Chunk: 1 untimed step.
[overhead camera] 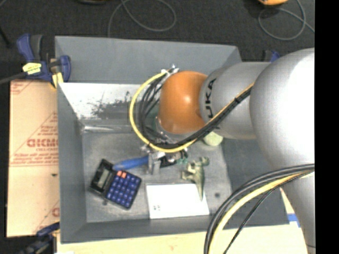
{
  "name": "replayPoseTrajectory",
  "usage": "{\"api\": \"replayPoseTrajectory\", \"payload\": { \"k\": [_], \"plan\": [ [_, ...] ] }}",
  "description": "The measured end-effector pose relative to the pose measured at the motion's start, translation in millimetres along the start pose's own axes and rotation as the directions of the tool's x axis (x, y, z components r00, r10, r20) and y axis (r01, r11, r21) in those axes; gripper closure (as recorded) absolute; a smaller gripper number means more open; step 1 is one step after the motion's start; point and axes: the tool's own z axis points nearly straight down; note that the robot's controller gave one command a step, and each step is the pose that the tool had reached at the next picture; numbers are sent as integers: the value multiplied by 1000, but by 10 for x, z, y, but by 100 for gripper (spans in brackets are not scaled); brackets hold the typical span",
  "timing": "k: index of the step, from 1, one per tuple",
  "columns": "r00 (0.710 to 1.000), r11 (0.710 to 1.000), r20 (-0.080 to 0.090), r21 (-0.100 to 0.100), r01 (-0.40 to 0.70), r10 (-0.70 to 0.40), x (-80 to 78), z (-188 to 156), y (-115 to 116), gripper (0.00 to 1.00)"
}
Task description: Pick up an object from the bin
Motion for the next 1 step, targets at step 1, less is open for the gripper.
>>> {"api": "replayPoseTrajectory", "payload": {
  "k": [1],
  "plan": [
    [1000,1000,-1,0,-1,1,8,-34,-1,100]
  ]
}}
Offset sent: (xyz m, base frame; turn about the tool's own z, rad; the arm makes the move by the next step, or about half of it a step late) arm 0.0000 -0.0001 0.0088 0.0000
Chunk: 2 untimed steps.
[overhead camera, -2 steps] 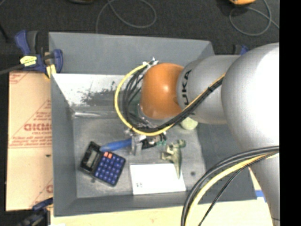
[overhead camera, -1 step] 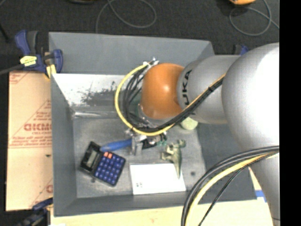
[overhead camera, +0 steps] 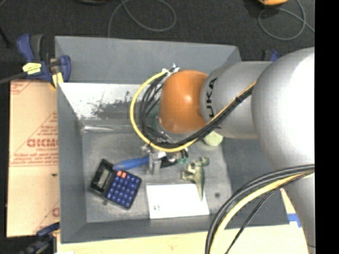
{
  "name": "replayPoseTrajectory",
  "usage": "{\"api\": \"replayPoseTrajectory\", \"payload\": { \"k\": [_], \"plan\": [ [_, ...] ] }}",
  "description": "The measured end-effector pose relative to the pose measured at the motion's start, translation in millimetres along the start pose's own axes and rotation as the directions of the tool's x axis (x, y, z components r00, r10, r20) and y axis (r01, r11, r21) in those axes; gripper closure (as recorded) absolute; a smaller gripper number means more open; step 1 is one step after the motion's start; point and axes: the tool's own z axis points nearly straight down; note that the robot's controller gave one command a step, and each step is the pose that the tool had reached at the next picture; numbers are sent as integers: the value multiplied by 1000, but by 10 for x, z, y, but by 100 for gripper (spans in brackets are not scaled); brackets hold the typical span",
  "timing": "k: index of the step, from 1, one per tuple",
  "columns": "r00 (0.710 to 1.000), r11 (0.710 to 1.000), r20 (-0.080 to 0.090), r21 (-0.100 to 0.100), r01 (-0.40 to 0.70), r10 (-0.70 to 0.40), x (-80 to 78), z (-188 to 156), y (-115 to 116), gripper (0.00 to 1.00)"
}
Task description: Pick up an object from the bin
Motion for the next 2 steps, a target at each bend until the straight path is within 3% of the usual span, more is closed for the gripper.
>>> {"api": "replayPoseTrajectory", "payload": {
  "k": [2],
  "plan": [
    [1000,1000,4,1,-1,1,-9,-227,-1,100]
  ]
}}
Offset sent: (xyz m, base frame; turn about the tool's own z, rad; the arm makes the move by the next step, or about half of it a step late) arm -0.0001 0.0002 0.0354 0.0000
